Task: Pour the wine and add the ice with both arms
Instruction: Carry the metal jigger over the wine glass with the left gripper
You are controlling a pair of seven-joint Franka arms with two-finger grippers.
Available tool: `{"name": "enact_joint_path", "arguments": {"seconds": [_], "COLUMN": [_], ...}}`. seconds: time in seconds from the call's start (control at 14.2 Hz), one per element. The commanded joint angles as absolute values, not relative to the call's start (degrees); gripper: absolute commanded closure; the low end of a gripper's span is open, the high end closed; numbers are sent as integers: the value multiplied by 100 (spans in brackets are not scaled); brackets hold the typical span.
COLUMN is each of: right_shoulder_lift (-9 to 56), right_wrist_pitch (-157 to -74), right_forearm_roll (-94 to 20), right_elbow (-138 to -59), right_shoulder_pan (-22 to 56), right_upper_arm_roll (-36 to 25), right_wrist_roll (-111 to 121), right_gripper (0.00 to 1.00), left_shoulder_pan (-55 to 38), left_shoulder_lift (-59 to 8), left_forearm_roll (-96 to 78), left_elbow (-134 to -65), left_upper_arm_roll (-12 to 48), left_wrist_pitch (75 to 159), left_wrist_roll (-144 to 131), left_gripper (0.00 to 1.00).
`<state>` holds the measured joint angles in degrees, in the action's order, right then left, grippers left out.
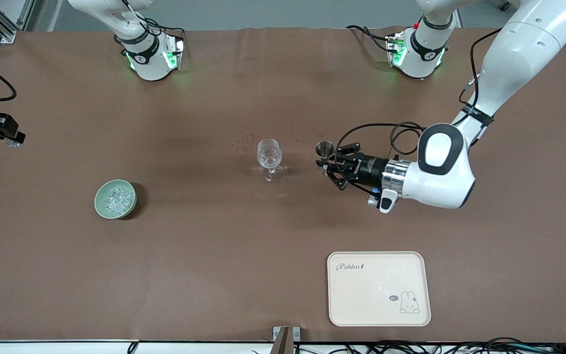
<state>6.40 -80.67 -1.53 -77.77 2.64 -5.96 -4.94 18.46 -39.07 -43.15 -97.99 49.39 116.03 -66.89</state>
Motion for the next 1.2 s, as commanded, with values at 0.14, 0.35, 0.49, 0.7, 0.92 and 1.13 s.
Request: {"name": "enact_joint_path", "arguments": {"seconds": [0.14,0.35,0.49,0.7,0.92,1.13], "right_shoulder_lift": [589,589,598,589,598,598], "right_wrist_pitch": [-8103,-8086,-8104,-8086,-8095,-8103], "right_forearm_roll": [-70,-79,-88,-97,-114,-114], "right_elbow": [-7840,-7849,-7849,-7849,-7849,-7849], "right_shoulder_pan": [290,281,281,281,272,281], "right_upper_arm_roll": [-589,-589,-589,-589,-589,-589], "right_wrist_roll": [-571,-571,-571,-571,-571,-571], "right_gripper": [99,99,99,99,99,99], "left_shoulder_pan": [1381,1152,950,835,747,633], "left_shoulder_lift": [-3735,-3709,-3516,-3551,-3542,-3533], "left_forearm_roll": [-4369,-4315,-4098,-3228,-3085,-3041], "left_elbow": [-9914,-9923,-9940,-9879,-9879,-9861], "left_upper_arm_roll": [4992,4983,4948,4948,4948,4948], "left_wrist_pitch": [12216,12453,12524,12612,12682,12920], "left_wrist_roll": [-7522,-7786,-8119,-8892,-9053,-9306], "left_gripper": [99,99,99,99,99,99]}}
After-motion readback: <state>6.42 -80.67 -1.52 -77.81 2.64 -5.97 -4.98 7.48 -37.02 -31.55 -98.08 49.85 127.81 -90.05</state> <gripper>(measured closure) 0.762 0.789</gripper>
